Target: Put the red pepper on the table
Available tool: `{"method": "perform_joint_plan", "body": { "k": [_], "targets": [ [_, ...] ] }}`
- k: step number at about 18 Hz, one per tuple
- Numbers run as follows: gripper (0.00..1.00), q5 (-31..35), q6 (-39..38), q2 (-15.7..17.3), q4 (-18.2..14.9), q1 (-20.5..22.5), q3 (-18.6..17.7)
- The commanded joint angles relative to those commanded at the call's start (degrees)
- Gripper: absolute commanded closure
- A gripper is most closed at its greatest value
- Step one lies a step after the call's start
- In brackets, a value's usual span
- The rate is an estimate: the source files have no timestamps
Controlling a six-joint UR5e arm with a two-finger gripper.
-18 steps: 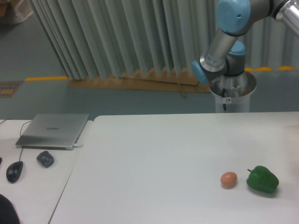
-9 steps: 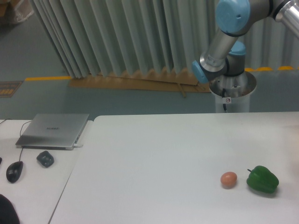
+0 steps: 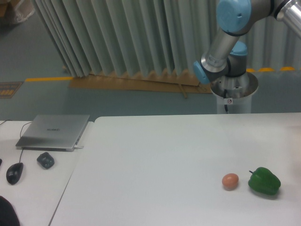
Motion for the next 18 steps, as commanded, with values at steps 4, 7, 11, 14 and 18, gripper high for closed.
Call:
{"method": "perform_joint_plan", "body": {
  "k": [4, 7, 11, 14, 18],
  "targets": [
    [0.5, -0.09, 0.26, 0.44, -0.96, 0.0, 0.0],
    [0.5, -0.09, 0.26, 1.76, -3.07, -0.09, 0.0],
    [0.5, -1.58, 0.26, 3.6, -5.79, -0.26, -0.26],
    [0.5, -1.67, 0.26, 4.92, -7.99, -0.7, -0.26],
    [0.5, -3.34, 0.18, 7.64, -11.33, -1.49, -0.7]
  ]
}}
